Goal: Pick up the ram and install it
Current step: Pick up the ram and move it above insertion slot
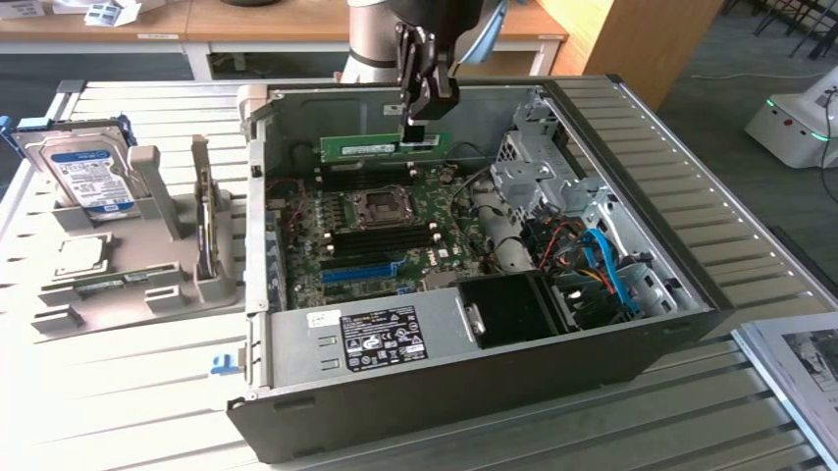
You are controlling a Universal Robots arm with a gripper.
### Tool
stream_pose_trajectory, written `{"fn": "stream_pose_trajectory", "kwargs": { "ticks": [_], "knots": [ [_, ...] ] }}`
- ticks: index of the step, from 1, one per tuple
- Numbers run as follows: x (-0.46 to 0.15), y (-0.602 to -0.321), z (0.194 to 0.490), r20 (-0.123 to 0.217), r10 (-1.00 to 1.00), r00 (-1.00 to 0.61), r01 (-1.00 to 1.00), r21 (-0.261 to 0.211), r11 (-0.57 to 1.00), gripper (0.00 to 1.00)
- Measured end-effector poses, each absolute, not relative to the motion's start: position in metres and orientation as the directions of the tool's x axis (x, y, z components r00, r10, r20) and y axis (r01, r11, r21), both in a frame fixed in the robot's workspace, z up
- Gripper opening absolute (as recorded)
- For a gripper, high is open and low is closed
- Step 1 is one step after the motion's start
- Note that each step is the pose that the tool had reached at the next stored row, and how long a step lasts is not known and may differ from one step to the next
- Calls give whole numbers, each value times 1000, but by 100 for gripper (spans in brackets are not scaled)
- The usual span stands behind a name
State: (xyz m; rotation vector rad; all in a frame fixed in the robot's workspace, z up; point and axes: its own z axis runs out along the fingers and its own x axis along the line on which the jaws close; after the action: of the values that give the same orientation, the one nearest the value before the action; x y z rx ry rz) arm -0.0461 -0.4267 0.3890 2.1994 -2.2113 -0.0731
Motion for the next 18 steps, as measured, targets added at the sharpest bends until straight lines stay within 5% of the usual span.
{"fn": "stream_pose_trajectory", "kwargs": {
  "ticks": [18],
  "knots": [
    [-46, -427, 376, -17, -1000, -6, -999, 49, 5, 12]
  ]
}}
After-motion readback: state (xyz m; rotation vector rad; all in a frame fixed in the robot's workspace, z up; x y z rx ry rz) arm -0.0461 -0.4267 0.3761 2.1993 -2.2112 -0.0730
